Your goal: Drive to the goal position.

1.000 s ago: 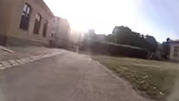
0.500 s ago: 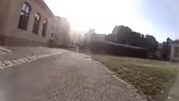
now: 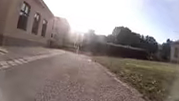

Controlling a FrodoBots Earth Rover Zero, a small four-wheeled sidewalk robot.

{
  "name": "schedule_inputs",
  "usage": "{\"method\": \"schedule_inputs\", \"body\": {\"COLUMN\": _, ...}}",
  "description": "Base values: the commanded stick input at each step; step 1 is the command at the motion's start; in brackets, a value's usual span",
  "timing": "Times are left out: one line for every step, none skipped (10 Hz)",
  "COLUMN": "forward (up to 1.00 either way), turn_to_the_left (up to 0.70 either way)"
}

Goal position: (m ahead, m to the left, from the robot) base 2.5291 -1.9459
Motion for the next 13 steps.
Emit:
{"method": "schedule_inputs", "body": {"forward": 0.44, "turn_to_the_left": 0.02}}
{"method": "schedule_inputs", "body": {"forward": 0.44, "turn_to_the_left": 0.04}}
{"method": "schedule_inputs", "body": {"forward": 0.44, "turn_to_the_left": 0.10}}
{"method": "schedule_inputs", "body": {"forward": 0.44, "turn_to_the_left": 0.25}}
{"method": "schedule_inputs", "body": {"forward": 0.44, "turn_to_the_left": 0.27}}
{"method": "schedule_inputs", "body": {"forward": 0.44, "turn_to_the_left": 0.24}}
{"method": "schedule_inputs", "body": {"forward": 0.44, "turn_to_the_left": 0.16}}
{"method": "schedule_inputs", "body": {"forward": 0.44, "turn_to_the_left": 0.08}}
{"method": "schedule_inputs", "body": {"forward": 0.44, "turn_to_the_left": 0.02}}
{"method": "schedule_inputs", "body": {"forward": 0.44, "turn_to_the_left": 0.02}}
{"method": "schedule_inputs", "body": {"forward": 0.44, "turn_to_the_left": 0.02}}
{"method": "schedule_inputs", "body": {"forward": 0.44, "turn_to_the_left": 0.02}}
{"method": "schedule_inputs", "body": {"forward": 0.44, "turn_to_the_left": 0.02}}
